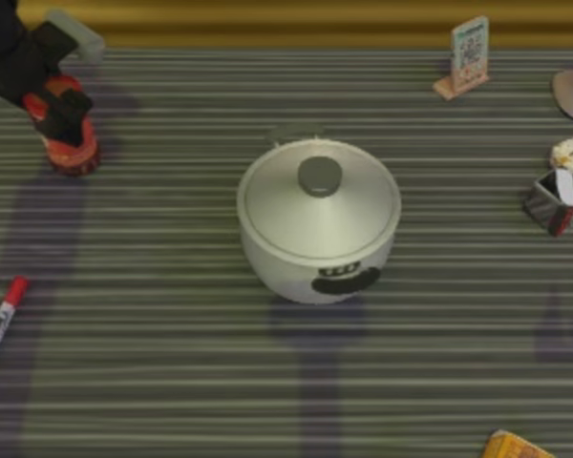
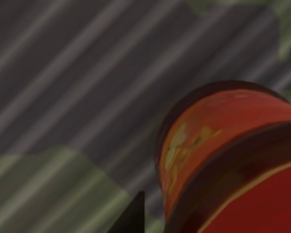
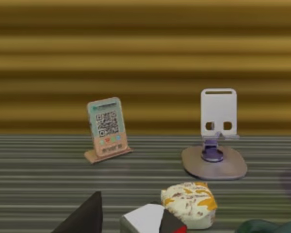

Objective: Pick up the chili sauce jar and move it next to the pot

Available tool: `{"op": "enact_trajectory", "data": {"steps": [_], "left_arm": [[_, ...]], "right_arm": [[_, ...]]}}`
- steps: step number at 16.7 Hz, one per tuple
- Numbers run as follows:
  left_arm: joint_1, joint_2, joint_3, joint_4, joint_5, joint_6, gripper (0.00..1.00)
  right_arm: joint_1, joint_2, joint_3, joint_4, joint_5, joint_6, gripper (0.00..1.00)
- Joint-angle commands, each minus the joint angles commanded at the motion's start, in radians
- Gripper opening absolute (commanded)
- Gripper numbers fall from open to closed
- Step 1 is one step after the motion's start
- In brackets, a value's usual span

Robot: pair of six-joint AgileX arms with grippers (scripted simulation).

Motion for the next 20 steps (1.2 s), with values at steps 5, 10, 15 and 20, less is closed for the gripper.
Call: {"op": "enact_trajectory", "data": {"steps": [5, 10, 15, 20], "left_arm": [[0.000, 0.000, 0.000, 0.000, 0.000, 0.000, 0.17], [0.000, 0.000, 0.000, 0.000, 0.000, 0.000, 0.00], [0.000, 0.000, 0.000, 0.000, 0.000, 0.000, 0.00], [0.008, -0.072, -0.072, 0.004, -0.001, 0.001, 0.00]], "right_arm": [[0.000, 0.000, 0.000, 0.000, 0.000, 0.000, 1.00], [0.000, 0.000, 0.000, 0.000, 0.000, 0.000, 1.00], [0.000, 0.000, 0.000, 0.000, 0.000, 0.000, 1.00], [0.000, 0.000, 0.000, 0.000, 0.000, 0.000, 1.00]]}}
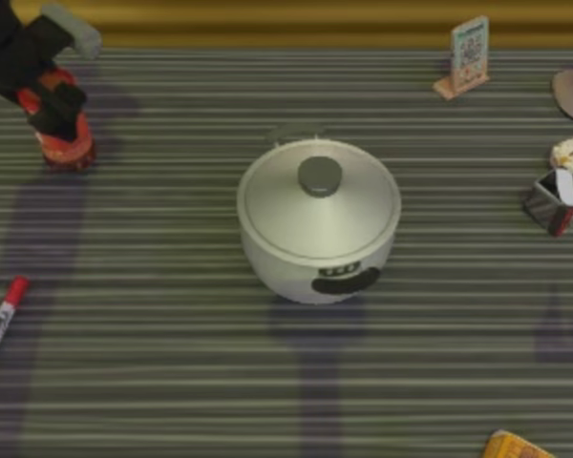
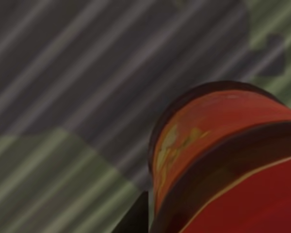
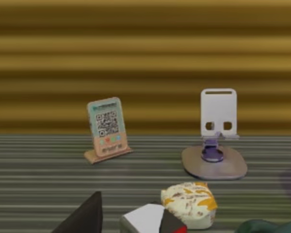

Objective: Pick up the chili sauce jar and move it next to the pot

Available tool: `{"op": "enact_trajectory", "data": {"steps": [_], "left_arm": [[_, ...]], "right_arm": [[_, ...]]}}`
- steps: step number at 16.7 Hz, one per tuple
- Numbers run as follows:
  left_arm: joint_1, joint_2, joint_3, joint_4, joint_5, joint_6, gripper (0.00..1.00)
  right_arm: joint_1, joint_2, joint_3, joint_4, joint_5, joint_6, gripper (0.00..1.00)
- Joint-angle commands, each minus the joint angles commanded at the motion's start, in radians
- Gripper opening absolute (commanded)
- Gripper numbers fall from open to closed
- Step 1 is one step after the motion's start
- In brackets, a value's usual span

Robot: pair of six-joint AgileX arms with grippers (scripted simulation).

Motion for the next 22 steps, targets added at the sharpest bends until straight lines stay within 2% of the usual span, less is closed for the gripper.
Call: {"op": "enact_trajectory", "data": {"steps": [8, 16, 19, 22], "left_arm": [[0.023, -0.427, -0.444, 0.013, -0.004, 0.006, 0.00], [0.020, -0.480, -0.498, 0.013, -0.005, 0.007, 0.00], [-0.004, -0.484, -0.525, 0.031, -0.020, -0.059, 0.00], [-0.058, -0.494, -0.578, 0.072, -0.053, -0.220, 0.00]], "right_arm": [[0.000, 0.000, 0.000, 0.000, 0.000, 0.000, 1.00], [0.000, 0.000, 0.000, 0.000, 0.000, 0.000, 1.00], [0.000, 0.000, 0.000, 0.000, 0.000, 0.000, 1.00], [0.000, 0.000, 0.000, 0.000, 0.000, 0.000, 1.00]]}}
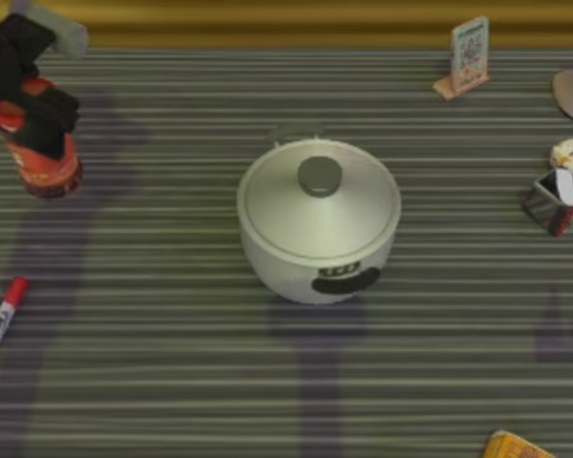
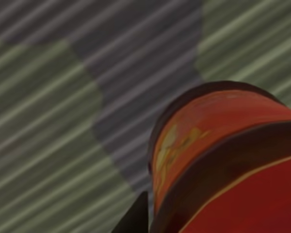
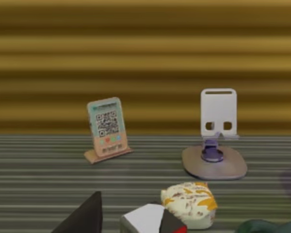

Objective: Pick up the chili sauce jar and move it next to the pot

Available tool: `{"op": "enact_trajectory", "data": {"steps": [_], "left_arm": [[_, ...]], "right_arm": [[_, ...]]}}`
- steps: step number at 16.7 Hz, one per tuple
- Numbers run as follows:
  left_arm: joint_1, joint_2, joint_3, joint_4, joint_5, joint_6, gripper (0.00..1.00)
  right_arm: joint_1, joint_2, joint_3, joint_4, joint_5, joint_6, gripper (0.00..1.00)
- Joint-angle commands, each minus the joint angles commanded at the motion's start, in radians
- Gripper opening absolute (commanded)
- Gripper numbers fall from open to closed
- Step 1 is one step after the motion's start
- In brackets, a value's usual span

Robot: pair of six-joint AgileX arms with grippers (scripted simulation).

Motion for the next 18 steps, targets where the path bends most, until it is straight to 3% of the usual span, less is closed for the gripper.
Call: {"op": "enact_trajectory", "data": {"steps": [7, 10, 13, 18], "left_arm": [[-0.174, -0.066, -0.173, 0.157, -0.111, -0.585, 0.00], [-0.238, -0.091, -0.245, 0.215, -0.152, -0.773, 0.00], [-0.276, -0.103, -0.292, 0.246, -0.175, -0.868, 0.00], [-0.276, -0.100, -0.295, 0.248, -0.177, -0.877, 0.00]], "right_arm": [[0.000, 0.000, 0.000, 0.000, 0.000, 0.000, 1.00], [0.000, 0.000, 0.000, 0.000, 0.000, 0.000, 1.00], [0.000, 0.000, 0.000, 0.000, 0.000, 0.000, 1.00], [0.000, 0.000, 0.000, 0.000, 0.000, 0.000, 1.00]]}}
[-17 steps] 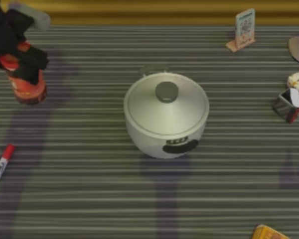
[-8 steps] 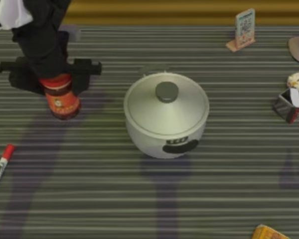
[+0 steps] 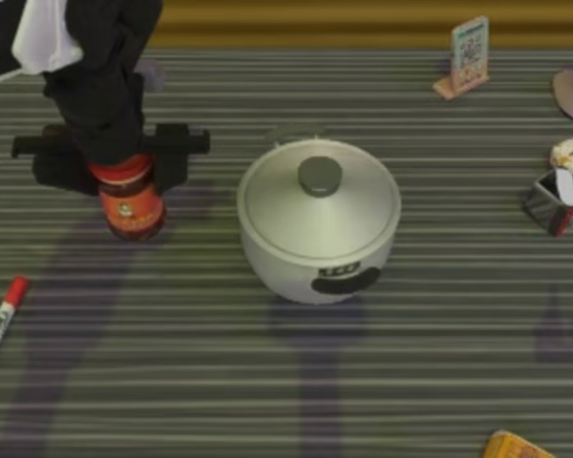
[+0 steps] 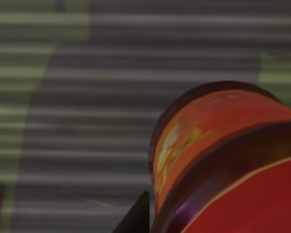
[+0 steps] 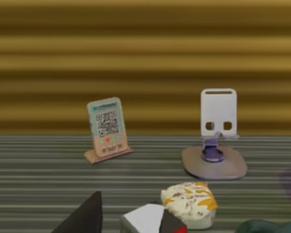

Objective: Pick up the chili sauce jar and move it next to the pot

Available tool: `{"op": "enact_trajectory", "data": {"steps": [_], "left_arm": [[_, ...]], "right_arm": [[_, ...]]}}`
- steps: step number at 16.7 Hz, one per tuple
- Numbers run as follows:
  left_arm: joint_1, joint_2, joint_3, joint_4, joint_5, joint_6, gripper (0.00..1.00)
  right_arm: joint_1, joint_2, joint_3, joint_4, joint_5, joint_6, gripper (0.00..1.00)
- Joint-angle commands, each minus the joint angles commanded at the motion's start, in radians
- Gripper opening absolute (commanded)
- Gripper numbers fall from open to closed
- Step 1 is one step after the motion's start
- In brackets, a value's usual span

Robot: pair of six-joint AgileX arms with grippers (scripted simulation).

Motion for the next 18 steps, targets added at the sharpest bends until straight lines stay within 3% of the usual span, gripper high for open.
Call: {"op": "enact_trajectory", "data": {"steps": [12, 18], "left_arm": [[0.004, 0.077, -0.086, 0.168, 0.001, 0.007, 0.00], [0.004, 0.077, -0.086, 0.168, 0.001, 0.007, 0.45]], "right_arm": [[0.000, 0.000, 0.000, 0.000, 0.000, 0.000, 1.00], [0.000, 0.000, 0.000, 0.000, 0.000, 0.000, 1.00]]}}
